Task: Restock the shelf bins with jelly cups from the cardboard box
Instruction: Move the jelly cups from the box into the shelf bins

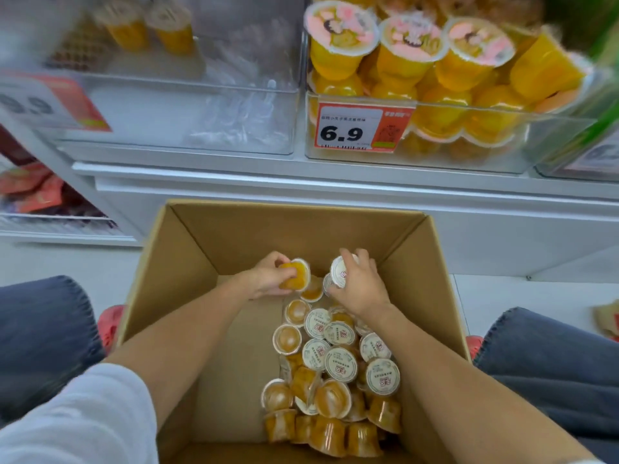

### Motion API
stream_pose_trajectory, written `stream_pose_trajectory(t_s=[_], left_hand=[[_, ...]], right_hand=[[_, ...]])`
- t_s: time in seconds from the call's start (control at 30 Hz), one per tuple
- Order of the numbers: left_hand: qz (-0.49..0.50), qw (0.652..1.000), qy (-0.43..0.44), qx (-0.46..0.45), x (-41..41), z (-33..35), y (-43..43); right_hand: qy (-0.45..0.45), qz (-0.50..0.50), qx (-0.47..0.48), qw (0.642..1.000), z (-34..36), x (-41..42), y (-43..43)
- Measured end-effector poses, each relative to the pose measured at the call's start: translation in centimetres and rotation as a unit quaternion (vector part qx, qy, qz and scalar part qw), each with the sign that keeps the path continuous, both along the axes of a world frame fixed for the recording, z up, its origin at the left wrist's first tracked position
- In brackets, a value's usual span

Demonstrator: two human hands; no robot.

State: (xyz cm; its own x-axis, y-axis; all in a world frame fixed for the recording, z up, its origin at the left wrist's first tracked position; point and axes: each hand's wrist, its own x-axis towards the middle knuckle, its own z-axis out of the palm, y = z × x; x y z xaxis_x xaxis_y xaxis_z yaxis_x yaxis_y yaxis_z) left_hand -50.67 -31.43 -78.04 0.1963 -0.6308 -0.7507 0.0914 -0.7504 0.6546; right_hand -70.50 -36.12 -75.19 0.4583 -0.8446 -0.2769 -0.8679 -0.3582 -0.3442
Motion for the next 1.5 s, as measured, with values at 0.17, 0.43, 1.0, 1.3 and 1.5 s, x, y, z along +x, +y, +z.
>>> stream_pose_trajectory(t_s=[0.17, 0.43, 1.0, 1.3, 1.5], left_hand=[[0.009, 0.976, 0.207, -0.061, 1.9, 9.6, 1.7], [-0.047, 0.963, -0.148, -0.219, 6.7, 22.6, 4.4], [0.03, 0.893, -0.381, -0.239, 23.8, 30.3, -5.0], [0.005, 0.914, -0.241, -0.327, 31.2, 24.6, -10.6], [-0.154, 0.818, -0.546, -0.095, 30.1, 24.9, -9.1]], right_hand=[[-0.085, 0.064, -0.044, 0.993, 8.4, 3.0, 1.3], [-0.171, 0.142, -0.18, 0.958, 20.4, 8.5, 2.3], [-0.404, -0.1, -0.026, 0.909, 29.2, 26.0, -10.4], [-0.33, -0.091, 0.01, 0.94, 23.5, 34.6, -17.8], [-0.348, -0.122, -0.032, 0.929, 22.4, 34.9, -17.9]])
